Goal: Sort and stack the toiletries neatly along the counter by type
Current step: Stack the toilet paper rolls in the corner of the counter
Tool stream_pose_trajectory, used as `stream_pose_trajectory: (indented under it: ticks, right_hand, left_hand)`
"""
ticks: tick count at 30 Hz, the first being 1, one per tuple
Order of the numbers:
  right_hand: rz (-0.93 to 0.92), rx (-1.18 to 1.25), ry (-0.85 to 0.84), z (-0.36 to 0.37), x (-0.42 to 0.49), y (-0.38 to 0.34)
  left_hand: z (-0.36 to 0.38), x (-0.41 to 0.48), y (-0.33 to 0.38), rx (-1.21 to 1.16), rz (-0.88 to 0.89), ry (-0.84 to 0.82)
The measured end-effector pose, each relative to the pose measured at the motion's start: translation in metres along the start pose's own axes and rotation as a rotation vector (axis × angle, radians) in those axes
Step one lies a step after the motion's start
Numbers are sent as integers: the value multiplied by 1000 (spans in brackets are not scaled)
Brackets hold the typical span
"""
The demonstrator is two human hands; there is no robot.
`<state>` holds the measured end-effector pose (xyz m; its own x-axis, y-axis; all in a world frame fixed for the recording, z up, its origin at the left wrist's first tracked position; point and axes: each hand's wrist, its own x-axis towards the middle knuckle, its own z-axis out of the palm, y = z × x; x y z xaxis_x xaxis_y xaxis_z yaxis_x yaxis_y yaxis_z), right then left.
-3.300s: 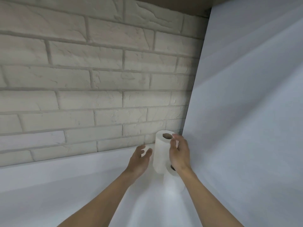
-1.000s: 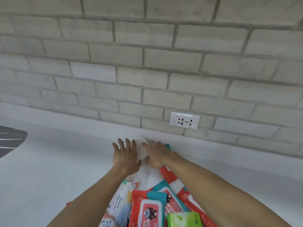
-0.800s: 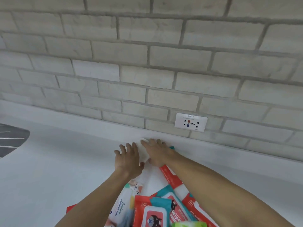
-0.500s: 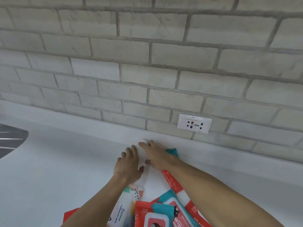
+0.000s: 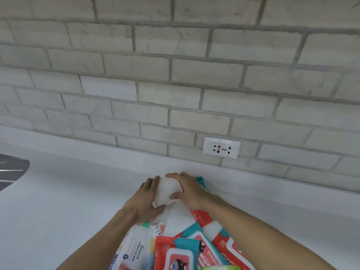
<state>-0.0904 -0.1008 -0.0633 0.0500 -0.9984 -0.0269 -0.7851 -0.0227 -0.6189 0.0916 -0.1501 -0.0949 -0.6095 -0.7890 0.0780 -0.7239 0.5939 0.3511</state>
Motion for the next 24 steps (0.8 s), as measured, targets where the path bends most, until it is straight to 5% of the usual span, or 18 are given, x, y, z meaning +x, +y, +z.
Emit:
stream_pose_trajectory:
  ticks: [19,24]
  right_hand:
    - [41,374,444,-79,-170,20]
    - [94,361,489,-108,-223,42]
  left_hand:
    - [-17,-25,145,-226,241,-21]
    - [-9,-24,186,-499,198,-183]
